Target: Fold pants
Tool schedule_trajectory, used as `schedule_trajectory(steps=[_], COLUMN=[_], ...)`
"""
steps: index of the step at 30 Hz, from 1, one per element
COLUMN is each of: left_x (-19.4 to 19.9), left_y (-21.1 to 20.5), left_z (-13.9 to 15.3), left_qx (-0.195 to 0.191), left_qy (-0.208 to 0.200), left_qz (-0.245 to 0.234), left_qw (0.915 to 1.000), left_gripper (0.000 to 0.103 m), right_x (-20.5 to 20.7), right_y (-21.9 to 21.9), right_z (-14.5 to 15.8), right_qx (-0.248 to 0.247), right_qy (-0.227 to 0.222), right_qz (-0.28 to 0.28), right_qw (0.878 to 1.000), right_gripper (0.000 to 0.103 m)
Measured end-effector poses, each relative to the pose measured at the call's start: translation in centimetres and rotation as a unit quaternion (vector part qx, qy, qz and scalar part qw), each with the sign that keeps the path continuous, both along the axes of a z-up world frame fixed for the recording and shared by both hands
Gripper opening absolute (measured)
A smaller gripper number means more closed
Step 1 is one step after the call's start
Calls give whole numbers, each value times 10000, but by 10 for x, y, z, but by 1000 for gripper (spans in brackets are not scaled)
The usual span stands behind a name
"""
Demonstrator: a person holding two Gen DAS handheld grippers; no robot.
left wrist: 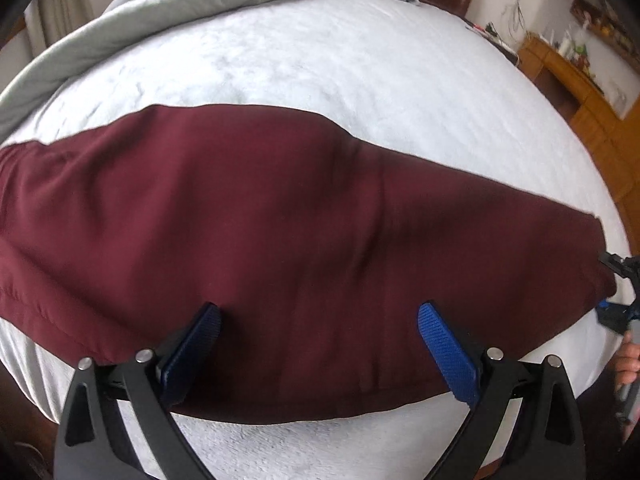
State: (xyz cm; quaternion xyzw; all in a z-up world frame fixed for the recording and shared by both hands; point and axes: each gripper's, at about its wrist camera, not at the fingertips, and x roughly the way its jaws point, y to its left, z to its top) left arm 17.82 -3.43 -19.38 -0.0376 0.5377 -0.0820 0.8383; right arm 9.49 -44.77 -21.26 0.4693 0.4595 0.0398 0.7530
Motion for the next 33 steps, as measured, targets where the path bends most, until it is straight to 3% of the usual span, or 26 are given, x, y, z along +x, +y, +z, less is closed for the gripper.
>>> schedule_trajectory(steps=[1, 6, 9, 12, 16, 19, 23, 26, 28, 31, 33], left_x=[2, 9, 12, 14, 15, 15, 15, 19, 14, 10, 4], left_y=[1, -3, -8, -7, -8, -20, -28, -31, -37, -46, -46], left_z=[0, -3, -5, -2, 13, 23, 20, -3, -11, -9, -6], left_qx=[-32, 85, 157, 75, -457, -606, -509, -382, -207, 150, 56], left_qy=[12, 60, 69, 92, 42, -142, -182, 99, 6, -102, -82], left_qz=[32, 78, 59, 118, 263, 83, -147, -158, -279, -532, -543], left_qw=[10000, 9999, 9998, 9999, 9986, 9980, 9984, 9991, 9994, 9984, 9985], left_gripper=[99, 99, 99, 99, 99, 99, 99, 99, 99, 99, 99], right_x=[-2, -11, -4, -3, -14, -25, -37, -29, -31, -35, -40], right_y=[-9, -23, -21, -19, -33, -49, -84, -81, -82, -91, -95], right_z=[-2, -3, 10, 43, 89, 99, 70, 29, 18, 20, 24], right_qx=[21, 176, 62, -204, -423, -617, -742, -1223, -1134, -800, -857], right_qy=[-30, -217, -440, -807, -1324, -1345, -778, 96, 211, 171, 172], right_qz=[-37, -264, 6, 275, 259, 55, -423, -89, -79, -211, -194], right_qw=[10000, 9993, 9990, 9962, 9900, 9890, 9933, 9924, 9933, 9964, 9960], right_gripper=[66, 24, 17, 14, 12, 12, 12, 14, 15, 28, 49])
